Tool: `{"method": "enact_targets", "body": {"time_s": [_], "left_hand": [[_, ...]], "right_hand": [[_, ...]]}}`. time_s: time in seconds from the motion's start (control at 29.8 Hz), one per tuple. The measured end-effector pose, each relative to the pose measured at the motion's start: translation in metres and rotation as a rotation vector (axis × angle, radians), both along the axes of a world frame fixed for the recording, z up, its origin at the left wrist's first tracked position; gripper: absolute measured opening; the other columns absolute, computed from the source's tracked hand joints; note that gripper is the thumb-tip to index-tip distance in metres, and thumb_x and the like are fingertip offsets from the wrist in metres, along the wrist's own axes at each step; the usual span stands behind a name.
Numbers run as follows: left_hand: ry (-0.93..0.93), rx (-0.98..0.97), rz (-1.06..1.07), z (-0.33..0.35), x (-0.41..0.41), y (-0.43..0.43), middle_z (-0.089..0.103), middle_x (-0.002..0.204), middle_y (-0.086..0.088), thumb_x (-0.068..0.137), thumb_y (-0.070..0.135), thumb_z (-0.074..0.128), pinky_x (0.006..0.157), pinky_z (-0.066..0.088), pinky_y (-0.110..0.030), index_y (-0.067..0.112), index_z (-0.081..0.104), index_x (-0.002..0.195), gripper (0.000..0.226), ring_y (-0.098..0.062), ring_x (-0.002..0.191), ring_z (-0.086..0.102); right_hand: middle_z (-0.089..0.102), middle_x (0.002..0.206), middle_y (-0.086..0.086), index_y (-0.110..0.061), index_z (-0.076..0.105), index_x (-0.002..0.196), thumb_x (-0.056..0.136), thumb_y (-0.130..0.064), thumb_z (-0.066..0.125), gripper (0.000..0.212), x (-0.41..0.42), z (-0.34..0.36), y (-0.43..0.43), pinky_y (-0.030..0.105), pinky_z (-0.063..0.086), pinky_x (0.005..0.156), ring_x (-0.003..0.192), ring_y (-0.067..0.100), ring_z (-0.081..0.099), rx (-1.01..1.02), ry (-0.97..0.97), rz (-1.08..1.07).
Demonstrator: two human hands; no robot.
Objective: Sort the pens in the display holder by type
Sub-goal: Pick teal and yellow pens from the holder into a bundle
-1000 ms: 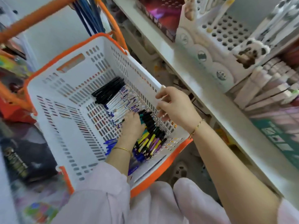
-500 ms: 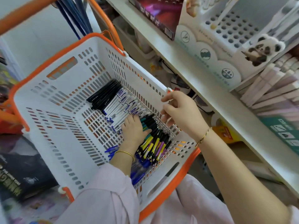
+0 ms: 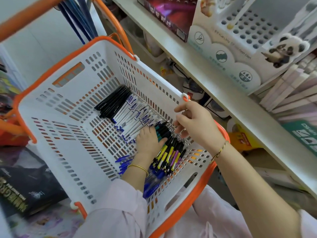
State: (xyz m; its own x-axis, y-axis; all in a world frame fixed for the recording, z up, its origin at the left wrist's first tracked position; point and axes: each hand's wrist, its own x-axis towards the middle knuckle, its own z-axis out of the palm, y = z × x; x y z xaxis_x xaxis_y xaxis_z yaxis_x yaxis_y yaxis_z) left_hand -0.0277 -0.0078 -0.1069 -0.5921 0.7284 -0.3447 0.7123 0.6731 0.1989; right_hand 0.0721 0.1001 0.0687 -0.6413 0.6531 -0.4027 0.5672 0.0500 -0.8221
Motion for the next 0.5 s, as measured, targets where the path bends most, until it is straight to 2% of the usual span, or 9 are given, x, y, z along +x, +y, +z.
{"method": "enact_targets", "body": {"time_s": [0.17, 0.27, 0.5], "left_hand": [[-0.026, -0.056, -0.027, 0.004, 0.022, -0.002, 0.041, 0.134, -0.013, 0.081, 0.071, 0.048, 0.103, 0.032, -0.038, 0.006, 0.037, 0.133, 0.084, -0.028, 0.126, 0.037], [-0.074, -0.046, 0.002, 0.002, 0.028, -0.004, 0.039, 0.136, -0.012, 0.077, 0.070, 0.054, 0.101, 0.033, -0.038, 0.008, 0.036, 0.133, 0.086, -0.028, 0.125, 0.036], [-0.113, -0.137, -0.034, 0.002, 0.021, 0.004, 0.038, 0.136, -0.014, 0.078, 0.070, 0.055, 0.103, 0.034, -0.040, 0.005, 0.029, 0.139, 0.093, -0.030, 0.125, 0.038]], "right_hand": [[0.067, 0.080, 0.007, -0.013, 0.052, 0.106, 0.095, -0.005, 0.044, 0.016, -0.001, -0.001, 0.000, 0.024, 0.056, 0.050, 0.056, 0.009, 0.064, -0.006, 0.010, -0.014], [0.067, 0.080, 0.008, -0.012, 0.053, 0.107, 0.095, -0.005, 0.044, 0.016, -0.001, -0.002, 0.002, 0.022, 0.053, 0.049, 0.057, 0.010, 0.064, -0.012, 0.011, -0.040], [0.066, 0.083, 0.009, -0.011, 0.053, 0.109, 0.094, -0.007, 0.045, 0.018, 0.001, -0.003, 0.006, 0.022, 0.054, 0.049, 0.058, 0.011, 0.065, 0.009, -0.003, -0.042]]}}
